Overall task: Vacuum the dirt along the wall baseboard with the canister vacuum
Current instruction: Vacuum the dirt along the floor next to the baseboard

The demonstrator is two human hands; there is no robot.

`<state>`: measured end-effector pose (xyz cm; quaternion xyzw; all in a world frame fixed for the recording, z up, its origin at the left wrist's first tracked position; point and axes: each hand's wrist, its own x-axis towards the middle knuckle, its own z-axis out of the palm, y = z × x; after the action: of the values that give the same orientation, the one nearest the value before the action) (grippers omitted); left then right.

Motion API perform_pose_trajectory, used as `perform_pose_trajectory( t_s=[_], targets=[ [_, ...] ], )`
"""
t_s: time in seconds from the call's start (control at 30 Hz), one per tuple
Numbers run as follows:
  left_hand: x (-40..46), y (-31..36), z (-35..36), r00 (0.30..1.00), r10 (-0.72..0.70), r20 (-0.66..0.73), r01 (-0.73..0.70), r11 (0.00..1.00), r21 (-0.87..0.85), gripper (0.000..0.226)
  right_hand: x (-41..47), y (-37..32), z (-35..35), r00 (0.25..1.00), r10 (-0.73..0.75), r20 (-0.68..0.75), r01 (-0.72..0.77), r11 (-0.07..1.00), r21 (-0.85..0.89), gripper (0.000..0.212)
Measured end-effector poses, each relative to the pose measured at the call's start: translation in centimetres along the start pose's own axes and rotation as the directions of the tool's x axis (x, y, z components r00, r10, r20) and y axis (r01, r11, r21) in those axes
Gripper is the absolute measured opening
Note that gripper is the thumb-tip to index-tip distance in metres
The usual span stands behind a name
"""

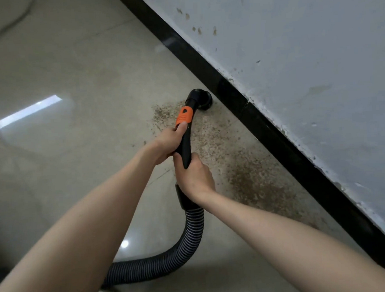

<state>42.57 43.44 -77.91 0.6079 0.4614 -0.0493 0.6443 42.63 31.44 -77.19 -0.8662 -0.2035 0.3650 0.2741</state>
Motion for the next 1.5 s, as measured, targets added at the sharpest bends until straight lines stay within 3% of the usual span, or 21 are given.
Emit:
perform_pose_trajectory(
  t_s=[0.17,0.4,0.63,0.83,1.0,1.23,1.5],
  targets=[
    [-2.2,-1.2,3.8,1.000,-0.006,-0.003,0.006,0.999,0.052,0.056,-2.1,4.1,-0.7,0.999,-0.032,-0.043,0.032,0.999,-0.005,0.044],
    [-2.0,-2.0,7.2,0.998,0.030,0.054,-0.033,0.998,0.045,0.045,-2.5,8.2,-2.2,0.990,-0.069,-0.121,0.074,0.997,0.036,0.044],
    [-1.5,-2.6,7.2,0.992,0.054,0.113,-0.044,0.995,-0.093,0.038,-2.4,8.4,-2.5,0.985,-0.088,-0.148,0.084,0.996,-0.032,0.045],
    [-0.8,-1.1,4.8,0.991,0.122,0.048,-0.106,0.962,-0.250,0.033,-0.9,5.7,-3.1,0.987,-0.145,-0.067,0.152,0.982,0.112,0.037],
    [0.4,-1.3,0.4,0.985,0.146,-0.087,-0.168,0.921,-0.351,0.031,-0.6,3.8,-0.9,0.988,-0.118,0.098,0.076,0.930,0.359,0.039],
    [2.3,-2.0,-3.4,0.981,0.116,-0.156,-0.170,0.903,-0.396,0.036,-0.2,1.7,3.0,0.974,-0.178,-0.137,0.207,0.949,0.238,0.037],
    [3.0,-1.9,-1.5,0.989,0.119,-0.088,-0.140,0.945,-0.294,0.041,-0.4,2.7,2.9,0.974,-0.108,-0.200,0.159,0.952,0.261,0.032]
  ],
)
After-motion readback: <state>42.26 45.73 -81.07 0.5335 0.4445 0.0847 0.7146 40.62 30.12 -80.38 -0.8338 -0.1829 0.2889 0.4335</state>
